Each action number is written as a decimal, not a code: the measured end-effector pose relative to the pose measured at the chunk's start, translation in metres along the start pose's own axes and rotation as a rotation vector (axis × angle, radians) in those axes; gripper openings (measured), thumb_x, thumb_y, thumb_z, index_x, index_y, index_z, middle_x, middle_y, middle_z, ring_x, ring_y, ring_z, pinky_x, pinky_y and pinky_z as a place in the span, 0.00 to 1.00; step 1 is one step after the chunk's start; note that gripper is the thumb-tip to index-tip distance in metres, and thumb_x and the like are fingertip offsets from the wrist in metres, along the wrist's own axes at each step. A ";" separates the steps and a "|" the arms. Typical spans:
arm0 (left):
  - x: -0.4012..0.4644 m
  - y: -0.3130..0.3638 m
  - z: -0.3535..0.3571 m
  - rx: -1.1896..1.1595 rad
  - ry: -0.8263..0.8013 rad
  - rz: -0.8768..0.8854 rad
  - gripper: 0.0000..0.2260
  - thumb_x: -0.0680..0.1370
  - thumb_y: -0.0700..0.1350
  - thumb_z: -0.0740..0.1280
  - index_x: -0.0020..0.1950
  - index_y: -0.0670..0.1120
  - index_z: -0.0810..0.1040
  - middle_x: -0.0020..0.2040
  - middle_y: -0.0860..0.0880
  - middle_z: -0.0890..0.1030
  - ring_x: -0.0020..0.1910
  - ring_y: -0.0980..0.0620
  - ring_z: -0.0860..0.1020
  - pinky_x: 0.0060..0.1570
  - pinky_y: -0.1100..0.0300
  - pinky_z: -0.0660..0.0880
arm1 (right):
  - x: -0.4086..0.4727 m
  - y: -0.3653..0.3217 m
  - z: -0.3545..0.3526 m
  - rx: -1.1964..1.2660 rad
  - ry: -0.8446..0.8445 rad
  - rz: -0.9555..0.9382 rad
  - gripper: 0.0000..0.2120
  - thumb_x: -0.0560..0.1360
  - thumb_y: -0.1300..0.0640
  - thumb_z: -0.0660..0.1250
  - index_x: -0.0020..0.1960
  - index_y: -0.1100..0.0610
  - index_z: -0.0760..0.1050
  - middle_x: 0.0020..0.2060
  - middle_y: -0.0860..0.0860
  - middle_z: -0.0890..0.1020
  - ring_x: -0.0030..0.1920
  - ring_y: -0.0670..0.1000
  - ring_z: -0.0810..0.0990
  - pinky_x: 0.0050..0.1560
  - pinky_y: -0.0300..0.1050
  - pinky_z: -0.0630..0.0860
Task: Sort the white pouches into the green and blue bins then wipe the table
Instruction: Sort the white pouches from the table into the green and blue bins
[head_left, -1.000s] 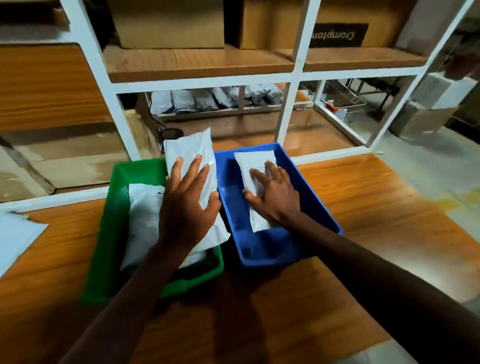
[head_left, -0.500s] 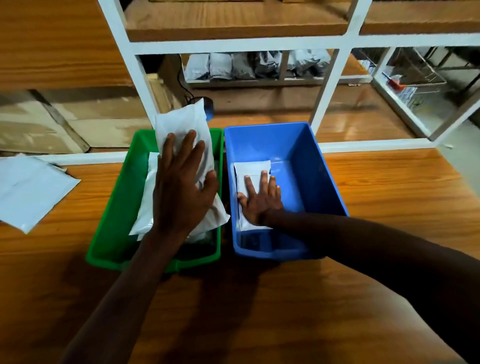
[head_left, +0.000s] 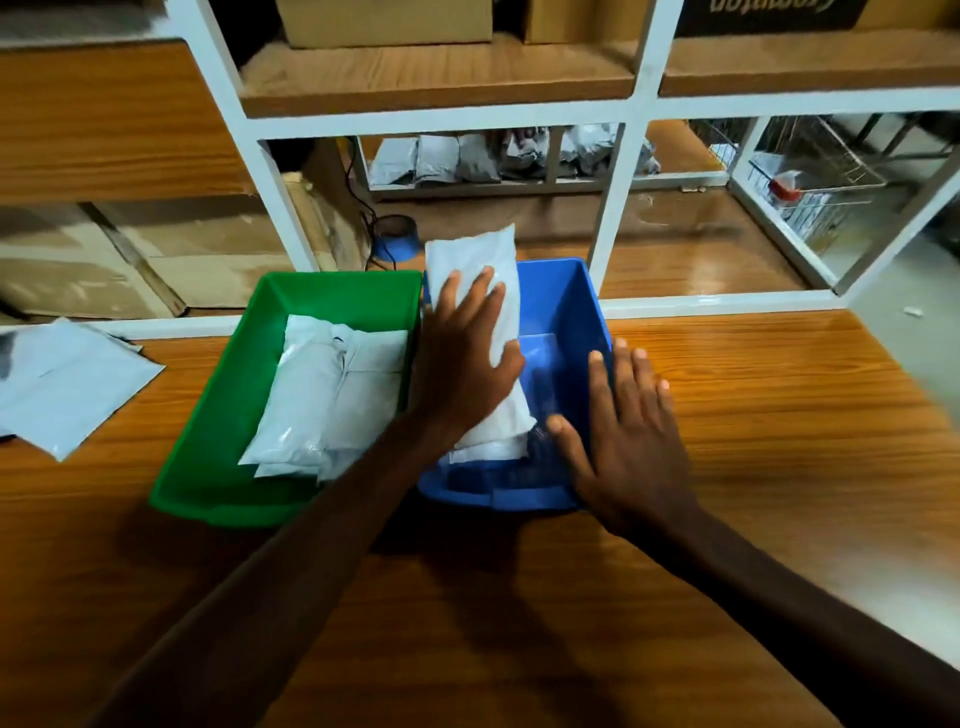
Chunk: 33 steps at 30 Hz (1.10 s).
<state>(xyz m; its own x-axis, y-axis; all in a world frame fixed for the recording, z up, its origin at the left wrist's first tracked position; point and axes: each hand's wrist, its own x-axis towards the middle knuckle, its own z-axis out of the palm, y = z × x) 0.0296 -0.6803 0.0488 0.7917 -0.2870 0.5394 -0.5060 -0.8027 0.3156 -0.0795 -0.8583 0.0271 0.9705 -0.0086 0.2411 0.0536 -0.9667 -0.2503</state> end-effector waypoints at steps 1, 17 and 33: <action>0.002 0.008 0.013 -0.014 -0.057 -0.018 0.29 0.72 0.52 0.61 0.70 0.41 0.73 0.75 0.43 0.69 0.74 0.37 0.64 0.67 0.36 0.67 | -0.011 0.007 0.003 0.012 0.003 0.015 0.40 0.80 0.31 0.39 0.81 0.57 0.48 0.81 0.58 0.47 0.81 0.57 0.42 0.79 0.60 0.47; 0.002 0.027 0.152 0.234 -0.821 -0.143 0.34 0.82 0.58 0.52 0.81 0.46 0.39 0.80 0.49 0.33 0.77 0.43 0.31 0.72 0.34 0.36 | -0.026 0.021 0.026 0.016 0.108 0.041 0.39 0.82 0.33 0.44 0.80 0.61 0.55 0.80 0.59 0.54 0.81 0.58 0.51 0.76 0.64 0.60; -0.158 -0.025 -0.142 -0.173 -0.028 -0.010 0.23 0.78 0.49 0.64 0.72 0.43 0.71 0.64 0.45 0.78 0.64 0.46 0.75 0.64 0.53 0.71 | -0.070 -0.137 -0.007 0.428 0.462 -0.250 0.23 0.81 0.47 0.62 0.63 0.66 0.77 0.65 0.63 0.77 0.66 0.61 0.74 0.69 0.43 0.65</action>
<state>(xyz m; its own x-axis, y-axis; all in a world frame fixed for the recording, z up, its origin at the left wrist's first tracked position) -0.1310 -0.5407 0.0666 0.8052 -0.2958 0.5140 -0.5473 -0.7044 0.4520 -0.1565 -0.7269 0.0515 0.7217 0.0017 0.6922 0.4443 -0.7679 -0.4613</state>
